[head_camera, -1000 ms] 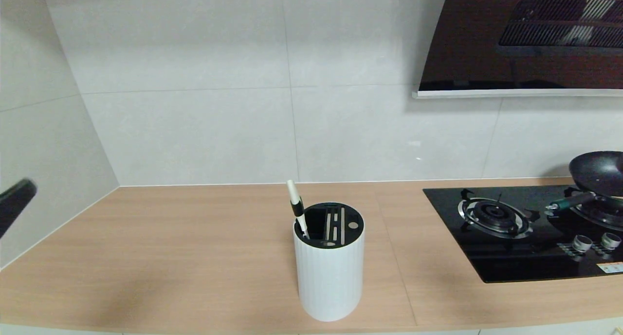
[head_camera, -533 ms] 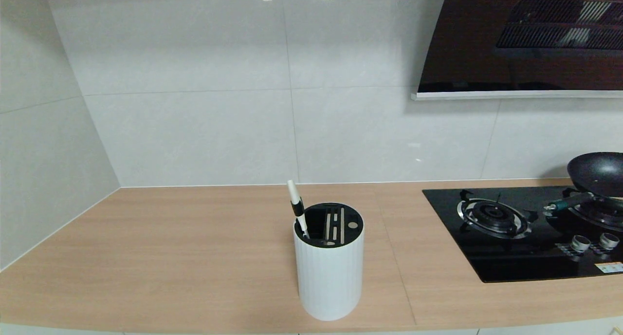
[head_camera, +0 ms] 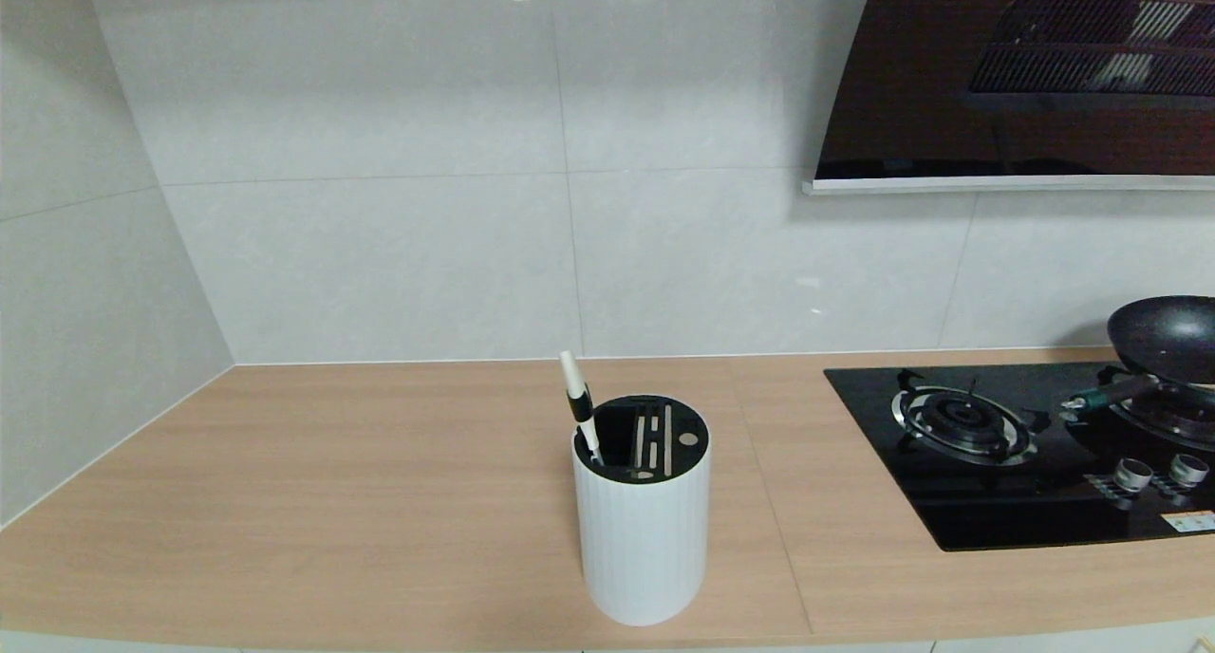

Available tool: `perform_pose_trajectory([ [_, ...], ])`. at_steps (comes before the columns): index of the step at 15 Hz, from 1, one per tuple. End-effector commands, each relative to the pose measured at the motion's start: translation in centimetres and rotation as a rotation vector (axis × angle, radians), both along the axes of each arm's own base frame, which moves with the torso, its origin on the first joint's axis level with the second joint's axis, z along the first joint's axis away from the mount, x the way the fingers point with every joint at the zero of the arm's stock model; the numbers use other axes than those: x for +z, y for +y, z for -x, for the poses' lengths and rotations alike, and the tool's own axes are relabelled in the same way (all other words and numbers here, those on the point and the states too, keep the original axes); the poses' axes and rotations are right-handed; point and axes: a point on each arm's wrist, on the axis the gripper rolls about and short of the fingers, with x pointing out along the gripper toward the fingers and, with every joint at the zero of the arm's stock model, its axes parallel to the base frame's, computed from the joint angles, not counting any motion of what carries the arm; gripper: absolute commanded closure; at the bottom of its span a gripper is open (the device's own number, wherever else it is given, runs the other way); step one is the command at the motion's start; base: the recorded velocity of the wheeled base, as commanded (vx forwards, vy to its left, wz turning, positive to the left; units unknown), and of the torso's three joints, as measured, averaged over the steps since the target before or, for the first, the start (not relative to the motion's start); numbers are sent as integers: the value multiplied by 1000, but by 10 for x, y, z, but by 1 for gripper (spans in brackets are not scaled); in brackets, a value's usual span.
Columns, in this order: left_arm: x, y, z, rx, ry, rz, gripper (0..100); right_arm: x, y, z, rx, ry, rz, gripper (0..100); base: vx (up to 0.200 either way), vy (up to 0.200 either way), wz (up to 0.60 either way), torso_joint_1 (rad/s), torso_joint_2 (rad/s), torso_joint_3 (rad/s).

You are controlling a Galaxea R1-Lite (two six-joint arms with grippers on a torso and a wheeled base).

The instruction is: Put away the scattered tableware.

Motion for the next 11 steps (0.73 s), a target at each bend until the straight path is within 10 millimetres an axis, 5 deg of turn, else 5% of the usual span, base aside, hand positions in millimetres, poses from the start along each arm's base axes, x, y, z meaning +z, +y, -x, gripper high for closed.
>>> perform_pose_trajectory([
  [1,-20,-2,-6,-89,63,-14,0,-23,2,-6,92,105,13,0,0,0,0,0,0,0],
  [11,-24,-4,-8,-215,83,-13,0,-26,2,-6,99,133,-23,0,0,0,0,0,0,0],
])
